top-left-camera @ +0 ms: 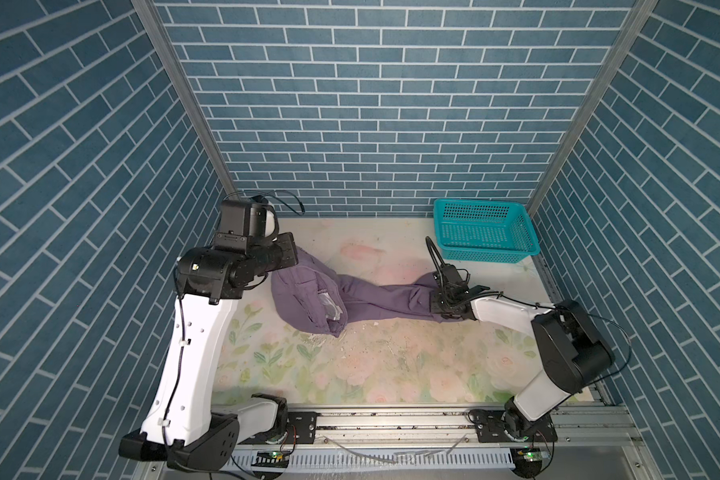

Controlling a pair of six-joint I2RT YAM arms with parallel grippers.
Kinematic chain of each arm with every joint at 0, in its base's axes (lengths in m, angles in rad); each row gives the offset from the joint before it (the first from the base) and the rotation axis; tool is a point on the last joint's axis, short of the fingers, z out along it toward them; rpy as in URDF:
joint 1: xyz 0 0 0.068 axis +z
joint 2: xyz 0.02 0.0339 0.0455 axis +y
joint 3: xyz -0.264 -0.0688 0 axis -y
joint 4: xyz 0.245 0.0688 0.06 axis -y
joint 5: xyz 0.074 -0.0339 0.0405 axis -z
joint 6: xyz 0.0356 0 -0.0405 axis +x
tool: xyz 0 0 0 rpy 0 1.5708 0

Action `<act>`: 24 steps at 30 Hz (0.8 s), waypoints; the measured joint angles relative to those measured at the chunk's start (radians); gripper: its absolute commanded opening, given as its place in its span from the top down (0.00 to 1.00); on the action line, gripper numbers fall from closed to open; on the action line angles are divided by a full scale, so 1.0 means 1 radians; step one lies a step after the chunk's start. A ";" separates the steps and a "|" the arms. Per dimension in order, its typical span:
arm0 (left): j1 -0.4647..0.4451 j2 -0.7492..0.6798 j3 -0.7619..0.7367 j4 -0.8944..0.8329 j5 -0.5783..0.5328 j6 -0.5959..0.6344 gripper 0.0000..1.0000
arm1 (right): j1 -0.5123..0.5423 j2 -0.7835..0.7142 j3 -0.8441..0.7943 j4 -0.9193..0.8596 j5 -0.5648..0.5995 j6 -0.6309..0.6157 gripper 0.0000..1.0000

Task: Fold and stack the trousers
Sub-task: 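Stretch the trousers lengthwise, right gripper drawing the leg away from the left gripper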

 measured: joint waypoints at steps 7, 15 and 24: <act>0.000 0.002 -0.104 0.031 0.119 0.005 1.00 | -0.295 -0.460 -0.164 -0.204 0.074 0.038 1.00; 0.000 -0.014 -0.130 0.003 0.088 0.008 1.00 | -0.565 -0.654 0.031 -0.343 0.131 0.035 1.00; 0.007 -0.014 -0.105 -0.130 -0.214 0.008 1.00 | -0.695 -0.650 0.156 -0.380 0.161 0.039 1.00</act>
